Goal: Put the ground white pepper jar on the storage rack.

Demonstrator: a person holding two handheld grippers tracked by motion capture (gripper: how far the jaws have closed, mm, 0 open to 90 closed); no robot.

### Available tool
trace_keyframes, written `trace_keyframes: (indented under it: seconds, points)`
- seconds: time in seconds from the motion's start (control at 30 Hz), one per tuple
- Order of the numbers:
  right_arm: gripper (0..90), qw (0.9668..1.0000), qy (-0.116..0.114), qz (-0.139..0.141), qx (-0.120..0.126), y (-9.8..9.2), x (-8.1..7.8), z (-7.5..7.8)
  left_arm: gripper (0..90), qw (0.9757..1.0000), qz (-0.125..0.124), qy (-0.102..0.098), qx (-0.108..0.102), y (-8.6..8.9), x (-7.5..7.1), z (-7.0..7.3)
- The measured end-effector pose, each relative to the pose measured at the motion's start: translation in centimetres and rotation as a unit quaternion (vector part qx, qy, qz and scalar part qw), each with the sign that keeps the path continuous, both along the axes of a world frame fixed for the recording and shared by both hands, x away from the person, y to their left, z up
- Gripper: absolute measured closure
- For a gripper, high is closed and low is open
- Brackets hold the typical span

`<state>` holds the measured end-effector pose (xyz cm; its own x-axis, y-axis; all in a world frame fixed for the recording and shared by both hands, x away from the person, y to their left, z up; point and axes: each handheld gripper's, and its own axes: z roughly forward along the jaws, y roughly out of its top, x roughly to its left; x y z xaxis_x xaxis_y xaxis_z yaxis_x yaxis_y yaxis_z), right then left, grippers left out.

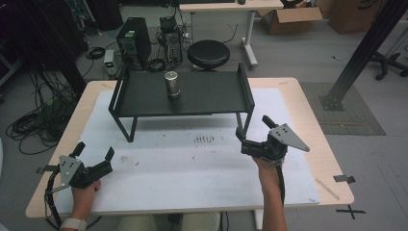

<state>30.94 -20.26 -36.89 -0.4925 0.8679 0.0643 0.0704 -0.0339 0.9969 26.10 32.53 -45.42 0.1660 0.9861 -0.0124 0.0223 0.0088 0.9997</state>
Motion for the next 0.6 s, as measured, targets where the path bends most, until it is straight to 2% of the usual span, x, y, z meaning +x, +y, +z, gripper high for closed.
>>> trace_keyframes:
  seconds: [0.6]
  points:
    - [0.0, 0.9996, 0.014, -0.022, 0.007, -0.2, -0.7, -4.1, 0.2, 1.0000, 0.000, 0.000, 0.001, 0.0, 0.0, 0.0]
